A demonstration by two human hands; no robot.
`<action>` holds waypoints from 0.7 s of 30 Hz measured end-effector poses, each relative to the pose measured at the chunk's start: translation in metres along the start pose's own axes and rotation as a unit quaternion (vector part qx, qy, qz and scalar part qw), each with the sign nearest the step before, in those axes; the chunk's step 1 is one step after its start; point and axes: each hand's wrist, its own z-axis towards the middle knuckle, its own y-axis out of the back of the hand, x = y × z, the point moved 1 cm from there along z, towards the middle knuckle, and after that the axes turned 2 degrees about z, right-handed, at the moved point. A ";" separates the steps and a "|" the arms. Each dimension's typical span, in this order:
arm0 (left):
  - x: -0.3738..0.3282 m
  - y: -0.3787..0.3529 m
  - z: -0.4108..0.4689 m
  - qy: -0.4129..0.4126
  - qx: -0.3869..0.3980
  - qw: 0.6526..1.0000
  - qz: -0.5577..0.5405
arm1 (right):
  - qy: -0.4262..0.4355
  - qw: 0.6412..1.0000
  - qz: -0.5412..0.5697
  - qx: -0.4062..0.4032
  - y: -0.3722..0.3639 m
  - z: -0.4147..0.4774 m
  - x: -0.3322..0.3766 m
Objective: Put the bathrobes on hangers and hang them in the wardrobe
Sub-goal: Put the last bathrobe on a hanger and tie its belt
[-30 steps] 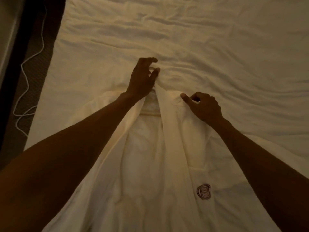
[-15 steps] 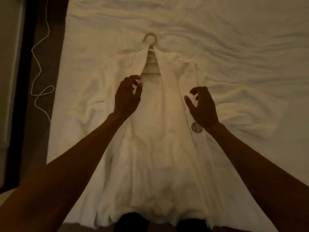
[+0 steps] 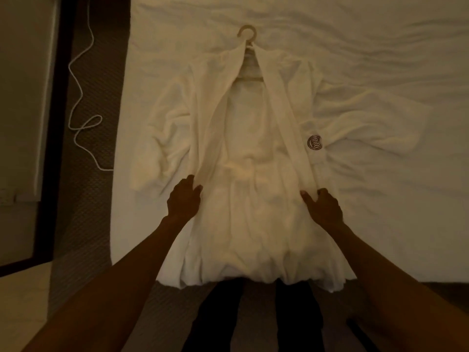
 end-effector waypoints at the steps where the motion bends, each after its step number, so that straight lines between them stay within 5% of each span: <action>1: 0.001 0.000 -0.003 -0.007 -0.016 1.000 -0.008 | -0.005 1.000 -0.002 -0.007 -0.002 -0.005 -0.003; 8: -0.031 0.002 -0.039 -0.153 -0.180 0.970 -0.060 | -0.010 0.996 0.053 -0.076 -0.003 -0.049 -0.017; 12: -0.063 -0.011 -0.062 -0.163 -0.126 0.964 -0.168 | 0.002 0.997 0.011 -0.079 -0.003 -0.064 -0.042; 17: -0.067 -0.056 -0.074 -0.151 0.074 0.980 0.111 | 0.004 0.999 0.017 -0.044 -0.012 -0.074 -0.069; 21: -0.062 -0.072 -0.101 -0.070 0.053 0.990 0.106 | -0.013 0.997 0.061 -0.052 -0.016 -0.085 -0.078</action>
